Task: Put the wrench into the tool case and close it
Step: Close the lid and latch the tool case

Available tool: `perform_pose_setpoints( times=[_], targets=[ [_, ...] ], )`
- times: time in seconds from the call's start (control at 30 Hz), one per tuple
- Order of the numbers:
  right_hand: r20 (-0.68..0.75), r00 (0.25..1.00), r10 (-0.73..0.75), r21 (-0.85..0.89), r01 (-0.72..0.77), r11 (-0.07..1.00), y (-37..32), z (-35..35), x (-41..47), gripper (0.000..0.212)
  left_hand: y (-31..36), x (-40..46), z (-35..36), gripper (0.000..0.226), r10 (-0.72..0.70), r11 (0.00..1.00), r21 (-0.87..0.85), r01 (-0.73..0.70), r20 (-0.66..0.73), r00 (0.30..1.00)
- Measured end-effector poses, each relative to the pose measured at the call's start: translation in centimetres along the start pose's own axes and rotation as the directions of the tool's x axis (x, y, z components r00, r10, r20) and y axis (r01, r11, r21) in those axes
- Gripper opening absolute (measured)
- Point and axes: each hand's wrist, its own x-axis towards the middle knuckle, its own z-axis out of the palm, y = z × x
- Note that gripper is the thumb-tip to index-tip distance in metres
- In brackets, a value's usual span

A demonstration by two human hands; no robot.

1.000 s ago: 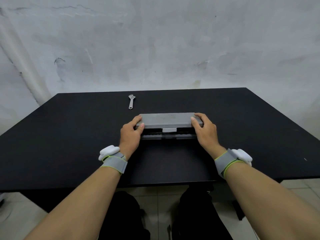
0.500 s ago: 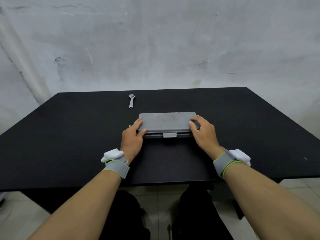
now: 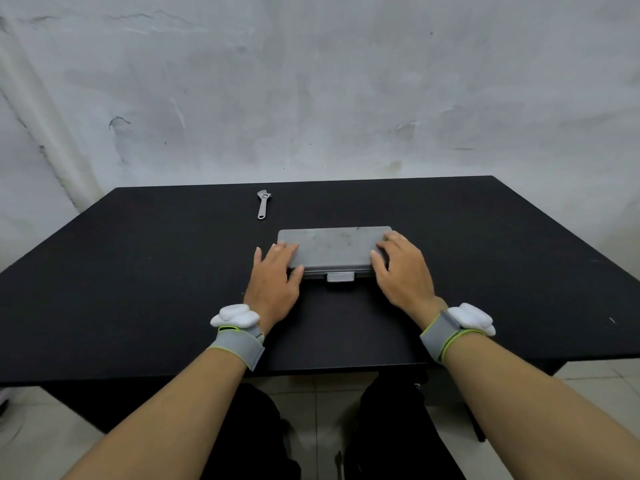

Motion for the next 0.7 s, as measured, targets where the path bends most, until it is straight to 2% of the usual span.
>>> perform_pose_setpoints(
  times=[0.1, 0.2, 0.3, 0.47, 0.7],
  targets=[
    [0.035, 0.993, -0.108, -0.112, 0.112, 0.987, -0.5, 0.0, -0.2, 0.044, 0.3, -0.2, 0.4, 0.048, 0.057, 0.968, 0.243, -0.056, 0.002, 0.998],
    [0.098, 0.980, -0.171, -0.183, 0.186, 0.965, -0.8, 0.1, -0.1, 0.058, 1.0, 0.3, 0.7, 0.057, 0.133, 0.929, 0.350, -0.120, -0.013, 0.991],
    [0.140, 0.971, -0.194, -0.216, 0.221, 0.951, -1.0, 0.2, -0.2, 0.070, 1.6, 1.0, 1.1, 0.067, 0.161, 0.922, 0.355, -0.151, 0.001, 0.987],
    [0.134, 0.972, -0.193, -0.216, 0.219, 0.952, -1.2, 0.4, -0.2, 0.076, 2.0, 0.8, 1.7, 0.087, 0.119, 0.925, 0.362, -0.116, 0.014, 0.993],
    [0.109, 0.974, -0.201, -0.216, 0.220, 0.951, -1.2, 0.5, -0.2, 0.070, 2.1, 1.3, 1.9, 0.066, 0.112, 0.919, 0.385, -0.083, -0.053, 0.992]
  ],
)
